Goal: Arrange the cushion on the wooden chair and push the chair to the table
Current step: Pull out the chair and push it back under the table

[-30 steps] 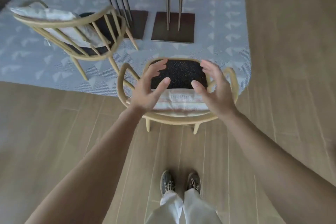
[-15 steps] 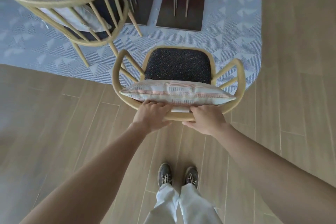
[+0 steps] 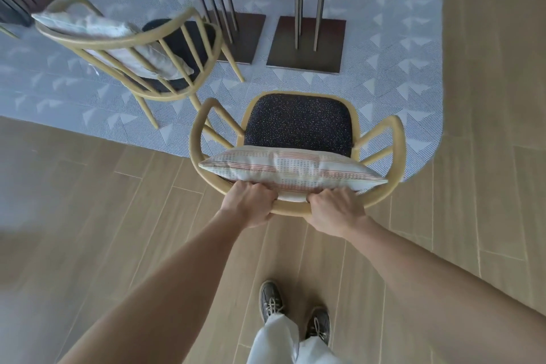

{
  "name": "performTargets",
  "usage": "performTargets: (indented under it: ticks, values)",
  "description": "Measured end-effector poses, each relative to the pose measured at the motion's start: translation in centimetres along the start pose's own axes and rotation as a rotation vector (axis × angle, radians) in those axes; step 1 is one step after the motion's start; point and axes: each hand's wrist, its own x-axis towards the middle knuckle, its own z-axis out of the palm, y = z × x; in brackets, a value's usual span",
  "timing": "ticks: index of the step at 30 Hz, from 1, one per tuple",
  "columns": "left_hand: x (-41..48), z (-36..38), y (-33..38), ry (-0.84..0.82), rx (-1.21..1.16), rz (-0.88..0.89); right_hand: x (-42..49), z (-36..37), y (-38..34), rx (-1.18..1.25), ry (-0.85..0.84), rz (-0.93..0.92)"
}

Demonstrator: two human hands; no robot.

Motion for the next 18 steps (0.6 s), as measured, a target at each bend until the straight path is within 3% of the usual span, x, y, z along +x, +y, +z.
performTargets:
  ticks: [18]
  values:
    - [21.2, -6.9, -13.0, 0.03, -0.031, 0.067, 20.2, -6.0, 11.7, 0.01, -0.058, 0.077]
